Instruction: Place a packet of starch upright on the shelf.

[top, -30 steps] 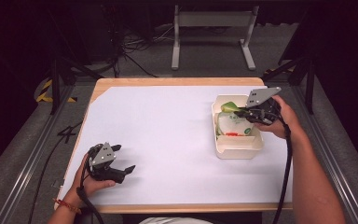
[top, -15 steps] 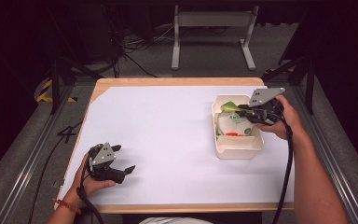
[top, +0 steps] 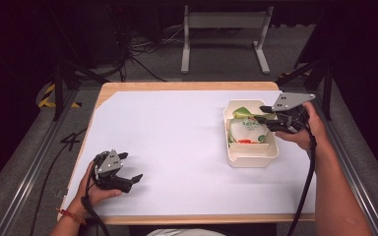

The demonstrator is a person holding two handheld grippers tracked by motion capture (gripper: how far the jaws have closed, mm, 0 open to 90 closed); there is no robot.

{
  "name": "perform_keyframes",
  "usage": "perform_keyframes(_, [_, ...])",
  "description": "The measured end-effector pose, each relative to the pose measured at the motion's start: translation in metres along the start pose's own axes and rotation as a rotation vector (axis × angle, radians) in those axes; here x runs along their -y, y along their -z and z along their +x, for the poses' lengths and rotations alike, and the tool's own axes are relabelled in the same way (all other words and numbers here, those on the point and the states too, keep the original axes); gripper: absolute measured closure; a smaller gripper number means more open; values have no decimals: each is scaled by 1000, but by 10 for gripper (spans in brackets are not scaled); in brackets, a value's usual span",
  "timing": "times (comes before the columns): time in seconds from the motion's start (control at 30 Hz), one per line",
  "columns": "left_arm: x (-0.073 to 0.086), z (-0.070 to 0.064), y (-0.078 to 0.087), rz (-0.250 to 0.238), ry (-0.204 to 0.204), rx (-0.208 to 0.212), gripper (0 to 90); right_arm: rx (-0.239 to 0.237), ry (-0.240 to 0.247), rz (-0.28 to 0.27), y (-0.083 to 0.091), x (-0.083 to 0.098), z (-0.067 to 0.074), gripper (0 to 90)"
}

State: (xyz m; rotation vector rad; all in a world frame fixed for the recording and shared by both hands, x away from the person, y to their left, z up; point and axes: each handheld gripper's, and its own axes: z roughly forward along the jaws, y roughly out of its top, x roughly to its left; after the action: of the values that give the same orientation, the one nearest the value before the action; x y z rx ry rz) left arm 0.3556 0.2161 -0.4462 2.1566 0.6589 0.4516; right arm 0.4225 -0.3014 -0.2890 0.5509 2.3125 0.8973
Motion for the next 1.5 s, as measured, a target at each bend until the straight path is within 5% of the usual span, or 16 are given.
perform_keyframes(0.77, [0, -1, -1, 3, -8, -19, 102, 97, -120, -52, 16, 11, 5, 172])
perform_keyframes(1.13, [0, -2, -1, 9, -11, -12, 99, 116, -166, -96, 26, 18, 10, 132])
perform_keyframes(1.5, [0, -3, 0, 9, -18, -19, 96, 116, -160, -105, 37, 27, 18, 131])
